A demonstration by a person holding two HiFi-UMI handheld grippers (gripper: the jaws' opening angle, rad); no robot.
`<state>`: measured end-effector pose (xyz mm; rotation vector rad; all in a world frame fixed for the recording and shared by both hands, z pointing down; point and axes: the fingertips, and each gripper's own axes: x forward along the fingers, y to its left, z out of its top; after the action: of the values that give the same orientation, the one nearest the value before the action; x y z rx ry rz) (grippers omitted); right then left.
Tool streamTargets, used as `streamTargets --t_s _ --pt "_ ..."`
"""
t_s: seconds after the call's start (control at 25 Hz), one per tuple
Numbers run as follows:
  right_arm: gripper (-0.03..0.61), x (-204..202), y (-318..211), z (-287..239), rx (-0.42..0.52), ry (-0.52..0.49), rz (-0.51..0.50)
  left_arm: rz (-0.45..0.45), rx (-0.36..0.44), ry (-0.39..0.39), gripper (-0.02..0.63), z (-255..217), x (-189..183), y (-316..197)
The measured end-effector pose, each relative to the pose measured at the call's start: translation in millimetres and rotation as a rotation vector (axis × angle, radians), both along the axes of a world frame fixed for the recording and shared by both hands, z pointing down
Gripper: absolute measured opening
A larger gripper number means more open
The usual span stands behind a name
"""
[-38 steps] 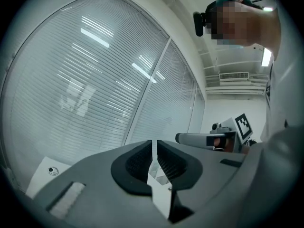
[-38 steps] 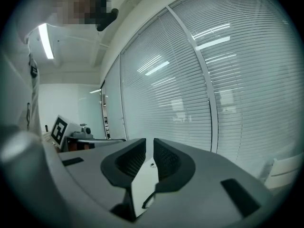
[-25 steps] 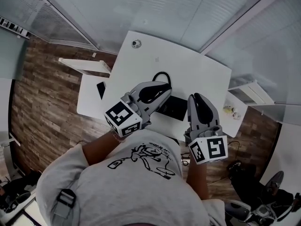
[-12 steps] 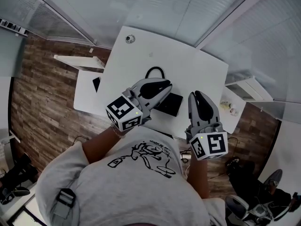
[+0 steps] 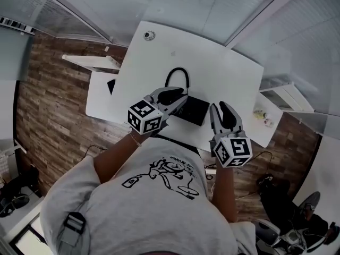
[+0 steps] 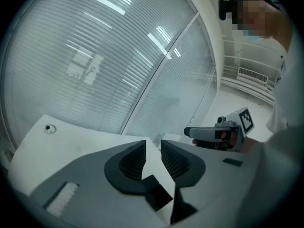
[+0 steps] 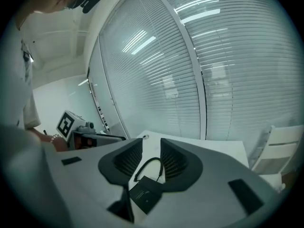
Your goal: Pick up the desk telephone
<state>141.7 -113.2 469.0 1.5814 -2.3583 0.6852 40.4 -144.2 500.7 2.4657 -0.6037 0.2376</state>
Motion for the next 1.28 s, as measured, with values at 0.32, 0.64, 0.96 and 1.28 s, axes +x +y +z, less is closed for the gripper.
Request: streamTargets --t_s 0.32,0.64,0.96,1.28 --pt "0.138 6.5 11.1 73.5 -0.138 -0.02 0.021 0.014 -0.187 -0.111 0.147 97.1 -17.7 10.7" --pt "0.199 12.8 26.3 148.3 -0.285 -0.048 0.038 0.039 -0.365 -0.161 0.212 170.2 -27.8 27.9" --pt "0.216 11.4 46.7 209.8 -0.423 -0.062 0.028 0.03 -0.502 -0.196 0.256 223.2 -40.8 43.3" --pt "0.224 5.2 59.7 238.0 -0.502 -0.173 0.04 0.024 -0.59 -0.149 0.279 244.6 -38.7 49.6"
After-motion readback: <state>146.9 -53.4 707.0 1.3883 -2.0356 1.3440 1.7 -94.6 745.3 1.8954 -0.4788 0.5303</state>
